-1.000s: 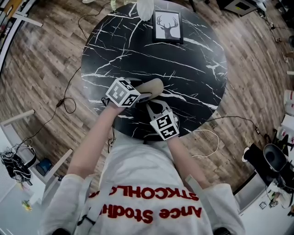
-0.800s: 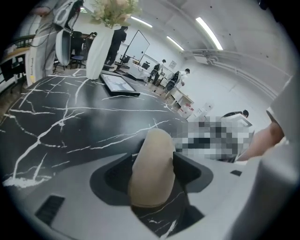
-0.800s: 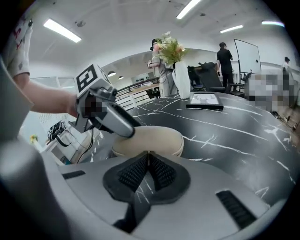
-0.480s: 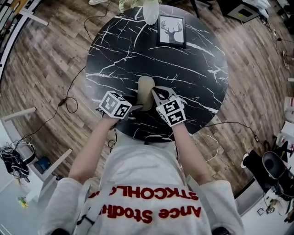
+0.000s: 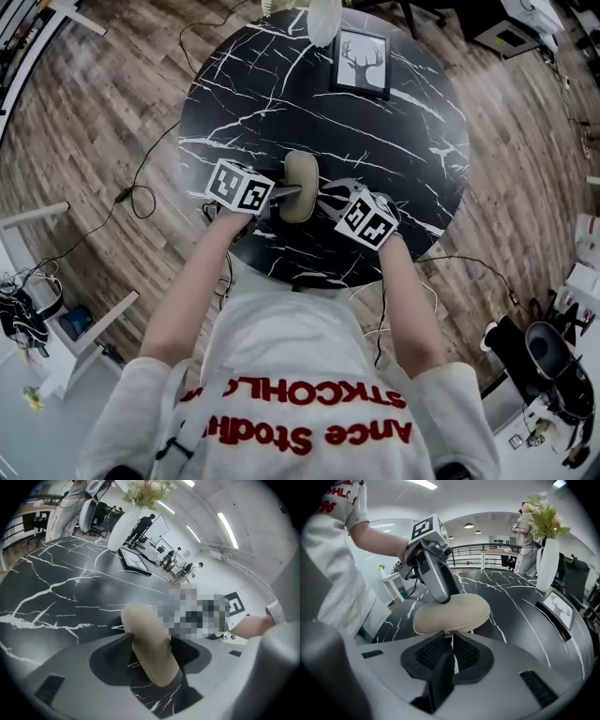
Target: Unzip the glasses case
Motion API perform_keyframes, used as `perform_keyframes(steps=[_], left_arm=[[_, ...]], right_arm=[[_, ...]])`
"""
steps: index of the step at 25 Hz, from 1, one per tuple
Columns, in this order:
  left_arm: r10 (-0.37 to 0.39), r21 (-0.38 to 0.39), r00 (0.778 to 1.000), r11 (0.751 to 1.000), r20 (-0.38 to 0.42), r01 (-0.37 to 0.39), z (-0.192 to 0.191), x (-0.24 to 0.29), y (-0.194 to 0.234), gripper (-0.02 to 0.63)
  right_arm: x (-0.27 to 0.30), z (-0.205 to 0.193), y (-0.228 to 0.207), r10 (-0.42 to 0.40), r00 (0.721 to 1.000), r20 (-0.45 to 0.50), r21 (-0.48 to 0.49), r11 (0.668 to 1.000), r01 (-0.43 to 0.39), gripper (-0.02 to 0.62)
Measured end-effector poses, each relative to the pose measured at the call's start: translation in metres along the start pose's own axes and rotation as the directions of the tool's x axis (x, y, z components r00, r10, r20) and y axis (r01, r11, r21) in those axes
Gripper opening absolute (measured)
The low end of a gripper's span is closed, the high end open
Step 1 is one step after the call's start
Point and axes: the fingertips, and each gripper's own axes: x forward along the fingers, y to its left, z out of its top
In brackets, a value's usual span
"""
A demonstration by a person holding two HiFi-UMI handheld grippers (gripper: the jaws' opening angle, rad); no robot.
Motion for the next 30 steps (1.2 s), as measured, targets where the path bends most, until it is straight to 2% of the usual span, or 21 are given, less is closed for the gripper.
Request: perform_keyframes(steps=[4,8,12,16,20,25,28,30], left_arm=[[-0.006,-0.039,1.000,0.999,-0.004,0.006,0.001,0.005,0.002,0.264],[-0.002,-0.073,1.000,0.997,-0.002,0.002,0.001,0.006,0.005,0.261],[-0.002,-0.088,1.000,0.996,-0.003,0.002,0.000,0.007,0.005,0.261],[-0.007,-0.111,1.000,0.994,0.008,0.008,-0.001,0.007,0.006,0.261],[-0.051,-0.201,0.998,0.978,0.043,0.059,-0.005,0.009,0.006,0.262],[-0.051,-0.217,0.996,0.974,0.073,0.065,-0.006,0.010,0.005,0.262],[-0.060,-0.217,0.995,0.973,0.080,0.076,-0.006,0.009,0.004,0.261],[-0.054,-0.200,0.993,0.977,0.100,0.073,-0.007,0.004,0.003,0.254]], right_arm=[[0.003,0.002,0.003,0.016,0.999,-0.032,-0.072,0.997,-0.018,0.057],[0.002,0.000,0.006,-0.012,1.000,-0.026,-0.080,0.997,0.010,0.040],[0.004,-0.004,0.025,0.006,0.999,-0.035,-0.098,0.995,-0.009,0.038],[0.008,-0.007,0.041,-0.010,1.000,-0.019,-0.059,0.998,0.009,0.038],[0.011,-0.008,0.051,-0.022,1.000,-0.002,-0.010,1.000,0.022,0.038],[0.031,0.003,0.092,0.046,0.999,0.022,-0.053,0.998,-0.045,0.015],[0.038,0.015,0.100,-0.003,0.997,0.076,0.069,0.998,-0.002,0.017],[0.035,0.007,0.097,-0.023,0.999,0.049,0.121,0.993,0.017,0.017]])
